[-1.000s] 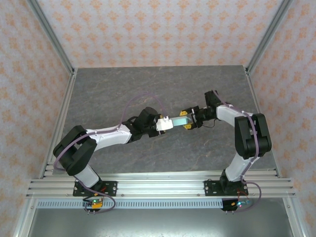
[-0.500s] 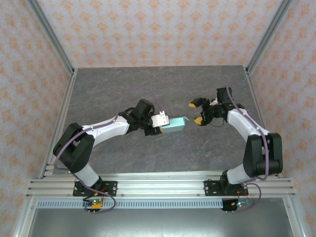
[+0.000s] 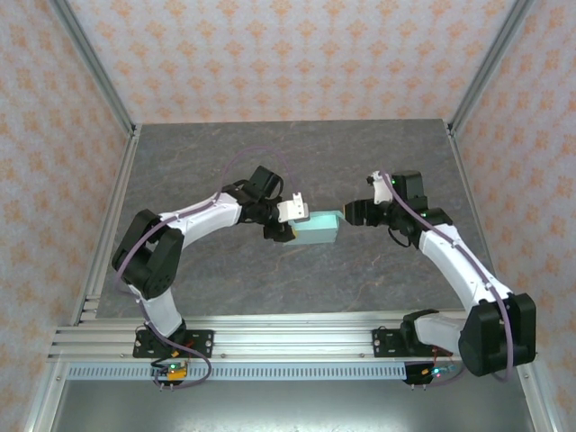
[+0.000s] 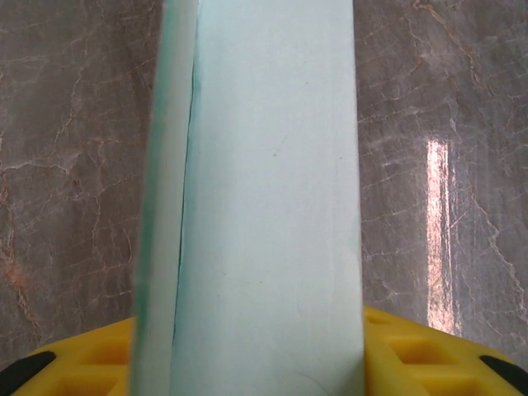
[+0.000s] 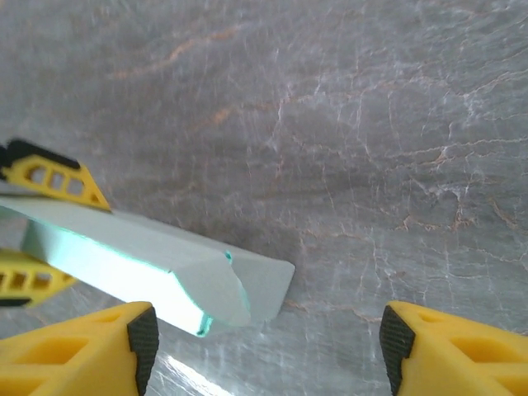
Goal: Fold the paper box
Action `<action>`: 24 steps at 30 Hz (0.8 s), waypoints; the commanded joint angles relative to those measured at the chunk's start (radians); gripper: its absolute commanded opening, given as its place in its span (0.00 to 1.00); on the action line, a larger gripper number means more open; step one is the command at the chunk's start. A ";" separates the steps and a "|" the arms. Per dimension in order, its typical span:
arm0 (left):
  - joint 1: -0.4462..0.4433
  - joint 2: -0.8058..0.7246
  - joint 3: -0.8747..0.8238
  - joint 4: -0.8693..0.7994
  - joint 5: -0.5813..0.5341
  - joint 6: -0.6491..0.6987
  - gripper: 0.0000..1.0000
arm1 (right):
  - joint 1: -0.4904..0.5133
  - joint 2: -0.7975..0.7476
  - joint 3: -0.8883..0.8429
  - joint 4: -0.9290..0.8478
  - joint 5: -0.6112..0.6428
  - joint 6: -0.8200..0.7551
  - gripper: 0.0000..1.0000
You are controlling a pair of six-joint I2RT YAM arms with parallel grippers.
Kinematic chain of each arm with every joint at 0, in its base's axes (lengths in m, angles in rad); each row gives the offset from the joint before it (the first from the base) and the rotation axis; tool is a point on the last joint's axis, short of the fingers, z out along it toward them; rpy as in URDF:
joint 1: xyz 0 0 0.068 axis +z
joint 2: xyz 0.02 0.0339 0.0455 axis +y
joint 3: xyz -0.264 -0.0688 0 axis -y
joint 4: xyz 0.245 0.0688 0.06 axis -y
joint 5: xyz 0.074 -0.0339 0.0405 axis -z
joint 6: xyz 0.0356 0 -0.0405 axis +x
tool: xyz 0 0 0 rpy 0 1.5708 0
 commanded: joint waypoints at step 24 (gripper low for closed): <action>0.014 0.040 0.065 -0.070 0.077 0.025 0.50 | 0.142 0.138 0.115 -0.051 0.060 -0.016 0.33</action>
